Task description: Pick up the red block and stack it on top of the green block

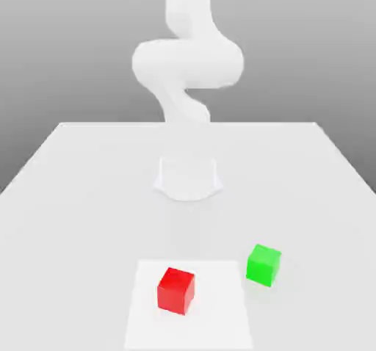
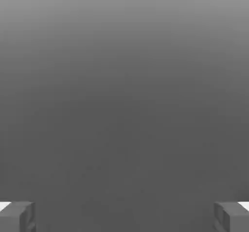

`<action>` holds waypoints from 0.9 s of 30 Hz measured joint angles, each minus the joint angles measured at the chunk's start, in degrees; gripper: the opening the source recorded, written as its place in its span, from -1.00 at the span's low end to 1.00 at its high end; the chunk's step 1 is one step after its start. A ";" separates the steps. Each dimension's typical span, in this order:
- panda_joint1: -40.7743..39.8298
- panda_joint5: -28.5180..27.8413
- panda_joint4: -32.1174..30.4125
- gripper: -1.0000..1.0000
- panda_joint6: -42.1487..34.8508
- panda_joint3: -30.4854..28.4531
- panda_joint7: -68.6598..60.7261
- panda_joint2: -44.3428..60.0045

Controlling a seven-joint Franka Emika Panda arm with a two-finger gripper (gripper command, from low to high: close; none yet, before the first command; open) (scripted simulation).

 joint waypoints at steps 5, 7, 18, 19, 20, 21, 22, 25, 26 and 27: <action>-1.95 -0.54 -5.14 0.00 5.86 1.30 4.22 10.83; -2.57 -0.79 -7.12 0.00 8.11 1.65 5.88 15.00; -5.14 -1.01 -18.01 0.00 20.52 2.64 14.10 37.84; -5.19 -0.83 -19.01 0.00 21.65 2.60 14.72 39.91; -5.24 -0.54 -19.98 0.00 22.79 2.57 15.25 41.97; -5.19 -0.55 -20.30 0.00 24.25 2.50 15.62 44.04; -5.02 -0.59 -20.30 0.00 25.84 2.30 15.85 46.10; -4.79 -1.56 -19.65 0.00 30.99 1.85 16.68 52.33; -4.53 -1.88 -19.37 0.00 32.78 1.53 16.91 54.41; -4.14 -1.92 -19.14 -1.00 34.14 1.12 16.95 56.02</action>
